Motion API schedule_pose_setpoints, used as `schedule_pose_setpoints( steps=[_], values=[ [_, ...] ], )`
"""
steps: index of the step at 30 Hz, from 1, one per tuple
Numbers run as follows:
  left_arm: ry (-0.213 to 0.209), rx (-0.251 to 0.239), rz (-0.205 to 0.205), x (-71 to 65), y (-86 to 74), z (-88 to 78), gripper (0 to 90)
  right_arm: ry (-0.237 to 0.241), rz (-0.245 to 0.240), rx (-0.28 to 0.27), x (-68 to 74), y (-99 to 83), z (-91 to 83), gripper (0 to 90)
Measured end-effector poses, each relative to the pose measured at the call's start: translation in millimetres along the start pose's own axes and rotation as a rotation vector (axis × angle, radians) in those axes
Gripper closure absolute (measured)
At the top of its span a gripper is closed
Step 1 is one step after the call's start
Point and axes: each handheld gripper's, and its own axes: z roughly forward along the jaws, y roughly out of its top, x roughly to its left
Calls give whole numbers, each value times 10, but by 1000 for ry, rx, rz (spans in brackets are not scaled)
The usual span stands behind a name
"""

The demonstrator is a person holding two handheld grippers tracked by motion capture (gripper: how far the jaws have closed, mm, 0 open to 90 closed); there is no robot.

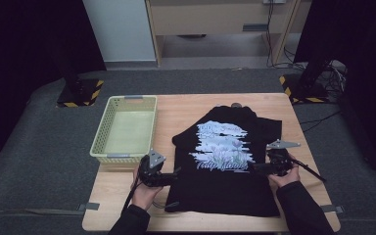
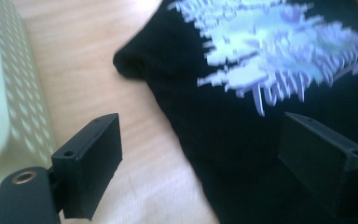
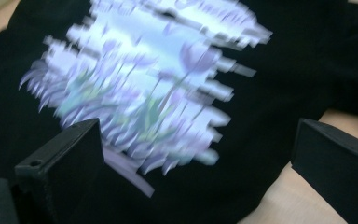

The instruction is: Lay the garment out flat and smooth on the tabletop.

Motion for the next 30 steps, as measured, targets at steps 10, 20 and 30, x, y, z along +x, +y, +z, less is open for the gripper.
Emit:
schedule_pose_setpoints(
  steps=[10, 20, 30],
  values=[
    [28, -17, -12, 45, 237, 168, 131, 46, -111, 104, 248, -337, -84, 25],
    [39, -33, -6, 95, 581, 365, 148, 81, -207, 182, 383, -457, -66, 17],
    [61, -42, 45, 117, 876, 520, 158, 72, -266, 210, 394, -552, -50, 7]
  ],
)
